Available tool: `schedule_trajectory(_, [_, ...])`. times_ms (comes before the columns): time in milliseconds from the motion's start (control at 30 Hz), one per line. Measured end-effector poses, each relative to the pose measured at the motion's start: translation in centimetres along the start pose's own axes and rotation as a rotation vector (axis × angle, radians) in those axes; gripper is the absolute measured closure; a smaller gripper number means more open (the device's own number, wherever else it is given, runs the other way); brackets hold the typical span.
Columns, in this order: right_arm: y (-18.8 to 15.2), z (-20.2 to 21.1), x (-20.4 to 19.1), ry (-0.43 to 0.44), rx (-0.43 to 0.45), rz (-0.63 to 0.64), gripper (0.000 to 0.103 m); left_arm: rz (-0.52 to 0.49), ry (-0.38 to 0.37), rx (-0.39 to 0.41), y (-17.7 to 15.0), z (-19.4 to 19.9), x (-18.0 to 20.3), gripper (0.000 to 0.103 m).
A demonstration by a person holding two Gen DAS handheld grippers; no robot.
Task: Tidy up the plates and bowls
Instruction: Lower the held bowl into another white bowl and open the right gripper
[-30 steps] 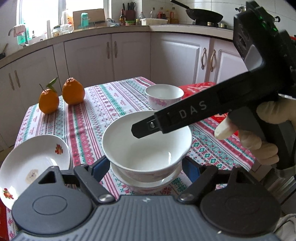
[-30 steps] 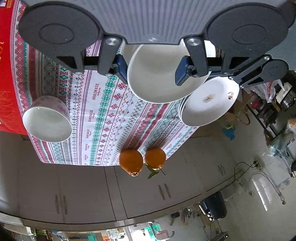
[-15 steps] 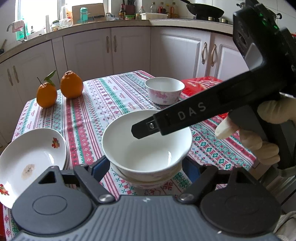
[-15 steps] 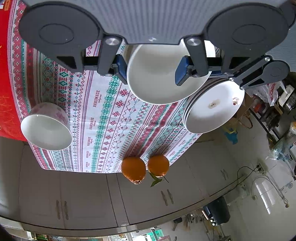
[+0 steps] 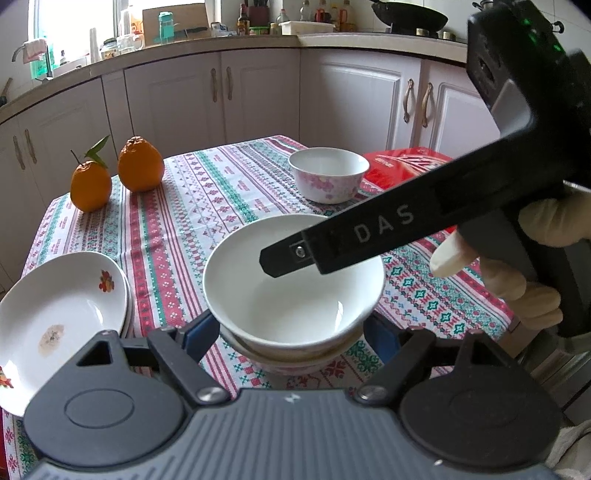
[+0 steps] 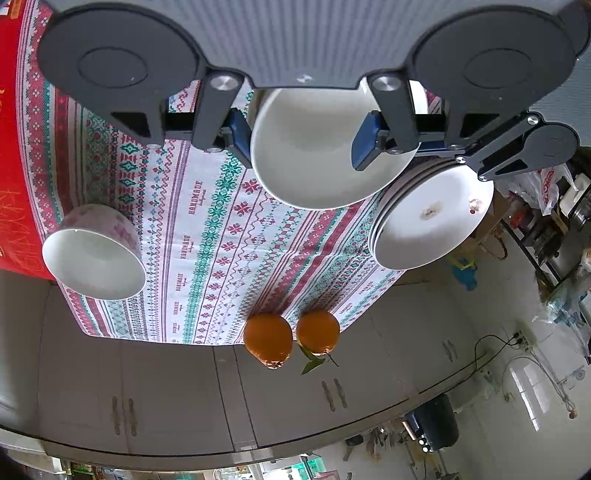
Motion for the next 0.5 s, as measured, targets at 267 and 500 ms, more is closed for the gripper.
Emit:
schedule_trajectory(267, [-0.1, 0.0, -0.1, -0.003, 0.005, 0.002, 0.025, 0.014, 0.008, 0.004, -0.1, 0.0, -0.4, 0.008])
schedule_trajectory(500, [0.0, 1.2, 0.2, -0.023, 0.037, 0.003, 0.007, -0.024, -0.024, 0.003, -0.1, 0.8, 0.4, 0.008])
Point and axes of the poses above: each gripper's, at about its wrist camera, not at the fingertips, and z roughly against the way its jaws point, x to its right, y to its top, the point moved 10 cm from there along -z, roughly the way its jaws point, and after that the axes turned 1 degree about -x, right-handed, at the moved point
